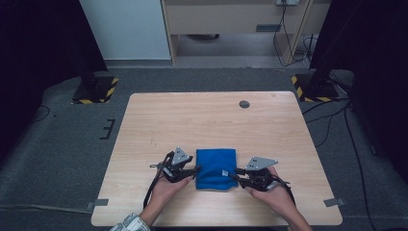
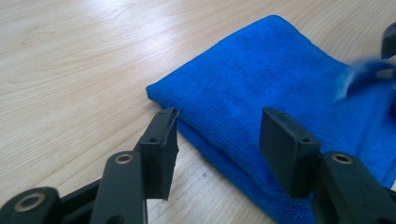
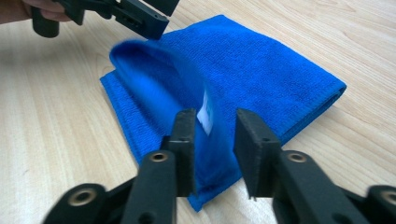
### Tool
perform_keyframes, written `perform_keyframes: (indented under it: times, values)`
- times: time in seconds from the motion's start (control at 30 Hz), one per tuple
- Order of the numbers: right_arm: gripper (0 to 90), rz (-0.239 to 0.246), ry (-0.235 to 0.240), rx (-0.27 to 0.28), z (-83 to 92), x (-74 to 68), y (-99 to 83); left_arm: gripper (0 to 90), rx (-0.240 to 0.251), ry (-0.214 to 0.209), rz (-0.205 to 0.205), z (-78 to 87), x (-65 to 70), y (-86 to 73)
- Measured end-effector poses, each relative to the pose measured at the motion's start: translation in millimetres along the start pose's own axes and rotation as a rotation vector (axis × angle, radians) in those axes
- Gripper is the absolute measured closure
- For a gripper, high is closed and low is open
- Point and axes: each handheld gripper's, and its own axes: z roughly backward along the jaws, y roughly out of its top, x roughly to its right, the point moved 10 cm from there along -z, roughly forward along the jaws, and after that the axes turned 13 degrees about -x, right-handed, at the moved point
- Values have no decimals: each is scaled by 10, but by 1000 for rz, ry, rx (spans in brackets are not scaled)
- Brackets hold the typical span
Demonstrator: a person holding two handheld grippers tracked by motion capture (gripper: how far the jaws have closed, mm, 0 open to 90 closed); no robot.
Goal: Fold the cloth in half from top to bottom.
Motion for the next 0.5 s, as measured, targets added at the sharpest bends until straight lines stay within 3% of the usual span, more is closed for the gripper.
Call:
perform_keyframes:
  times: [0.1, 0.23, 0.4, 0.5]
  values:
    - [591, -9, 7, 20, 59, 0, 27, 434, -10, 11, 3, -1, -28, -22]
    - [547, -57, -27, 51, 67, 126, 98, 418, -20, 10, -7, -22, -15, -37]
    - [526, -107, -80, 26, -83, 274, 136, 361, -27, 11, -15, -39, 13, -41]
    - [501, -84, -86, -12, -178, 247, 103, 308, -42, 12, -16, -54, 16, -66]
